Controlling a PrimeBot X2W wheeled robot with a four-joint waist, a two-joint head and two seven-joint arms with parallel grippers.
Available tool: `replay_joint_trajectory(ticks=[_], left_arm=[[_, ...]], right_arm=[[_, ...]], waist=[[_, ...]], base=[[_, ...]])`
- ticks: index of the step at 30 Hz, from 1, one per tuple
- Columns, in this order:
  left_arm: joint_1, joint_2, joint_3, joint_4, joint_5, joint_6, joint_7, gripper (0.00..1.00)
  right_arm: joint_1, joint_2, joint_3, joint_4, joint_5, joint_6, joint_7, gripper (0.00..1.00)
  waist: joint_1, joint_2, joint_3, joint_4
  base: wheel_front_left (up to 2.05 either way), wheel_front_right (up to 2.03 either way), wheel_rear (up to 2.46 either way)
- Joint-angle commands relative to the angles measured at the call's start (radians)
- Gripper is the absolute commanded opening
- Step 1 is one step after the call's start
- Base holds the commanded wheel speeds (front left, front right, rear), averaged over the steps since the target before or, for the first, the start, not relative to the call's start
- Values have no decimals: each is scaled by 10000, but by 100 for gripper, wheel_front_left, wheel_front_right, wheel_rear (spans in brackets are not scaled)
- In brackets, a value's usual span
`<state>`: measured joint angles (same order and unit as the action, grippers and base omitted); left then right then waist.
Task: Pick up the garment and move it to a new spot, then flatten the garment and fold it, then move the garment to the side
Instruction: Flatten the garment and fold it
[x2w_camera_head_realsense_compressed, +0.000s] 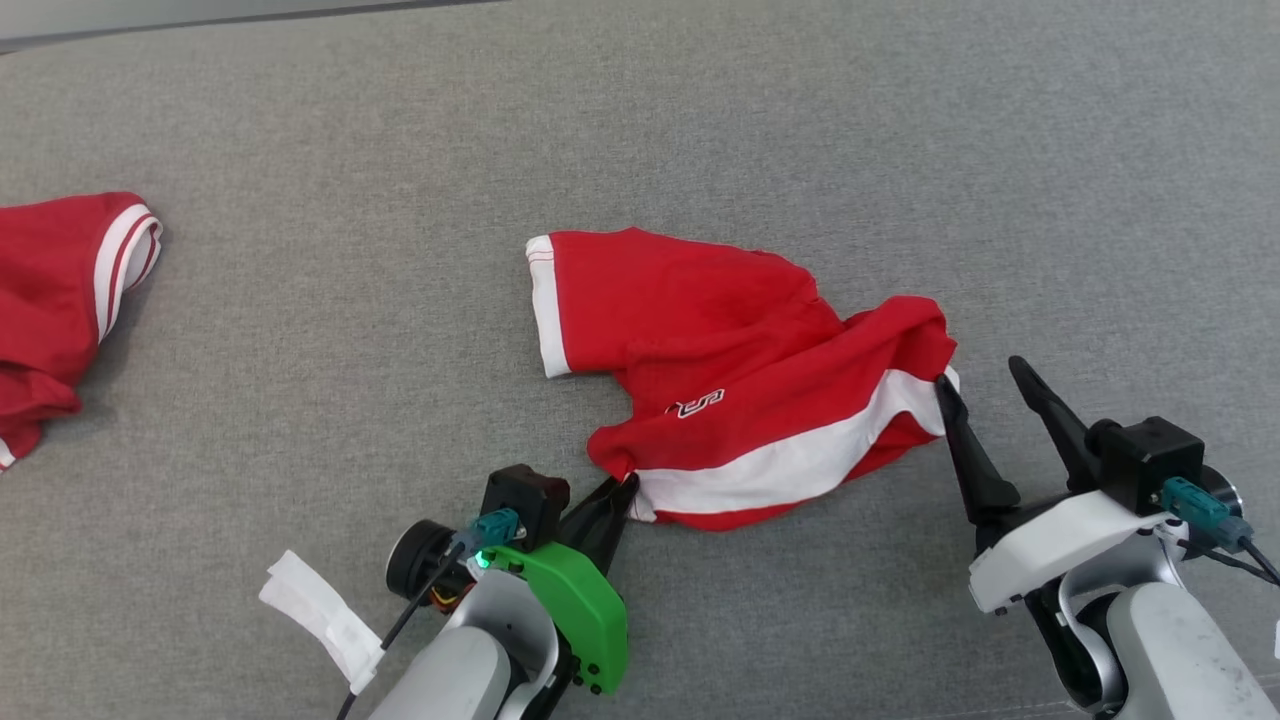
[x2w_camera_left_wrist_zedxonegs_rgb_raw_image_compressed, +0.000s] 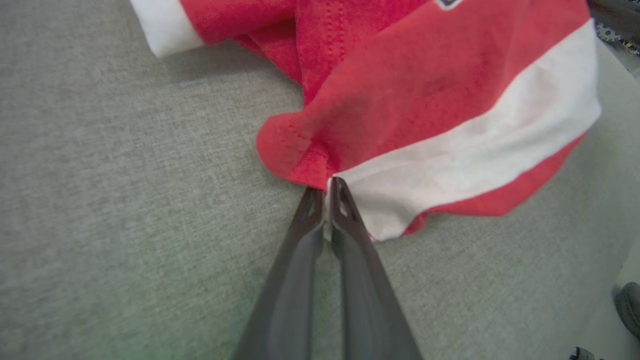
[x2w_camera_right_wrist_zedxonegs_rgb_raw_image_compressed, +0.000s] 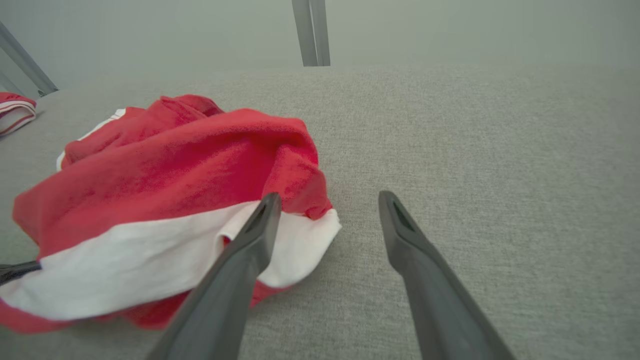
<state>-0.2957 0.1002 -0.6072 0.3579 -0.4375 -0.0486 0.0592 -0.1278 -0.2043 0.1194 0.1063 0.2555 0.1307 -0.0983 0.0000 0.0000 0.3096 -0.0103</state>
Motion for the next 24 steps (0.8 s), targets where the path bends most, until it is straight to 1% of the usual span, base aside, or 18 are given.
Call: replay_joint_trajectory(ticks=[1,9,10,11,12,13,18,21,24], left_arm=[[-163,51,22,44,23,13,-62,0],[-341,77,95,197,13,148,-264,0],[-341,82,105,209,15,183,-298,0],[-342,88,124,193,43,224,-369,0],[-351,101,136,190,47,209,-420,0],[-366,106,148,183,57,234,-522,0],[-485,129,364,-243,208,450,-1380,0],[-580,263,530,-854,417,691,-1851,0],[-689,508,722,-1672,624,913,-2141,0]], right_arm=[[-197,-55,97,220,158,1,-43,100],[-1040,-253,668,1776,594,1,-66,100],[-1116,-282,738,1918,659,1,-69,64],[-1178,-305,829,2100,774,1,-6,42],[-1243,-342,895,2182,812,1,-38,16],[-1291,-383,957,2267,871,1,-96,0],[-1375,-559,780,1975,1060,1,-782,0],[-1347,-641,394,1405,1110,1,-1046,0],[-1342,-709,52,673,1017,1,-1072,0]], waist=[[0,0,220,176],[0,0,493,358],[0,0,492,373],[0,0,484,390],[0,0,479,400],[0,0,467,414],[0,0,272,417],[0,0,-14,397],[0,0,-318,356]], base=[[0,0,0],[0,0,0],[0,0,0],[0,0,0],[0,0,0],[0,0,0],[0,0,0],[0,0,0],[0,0,0]])
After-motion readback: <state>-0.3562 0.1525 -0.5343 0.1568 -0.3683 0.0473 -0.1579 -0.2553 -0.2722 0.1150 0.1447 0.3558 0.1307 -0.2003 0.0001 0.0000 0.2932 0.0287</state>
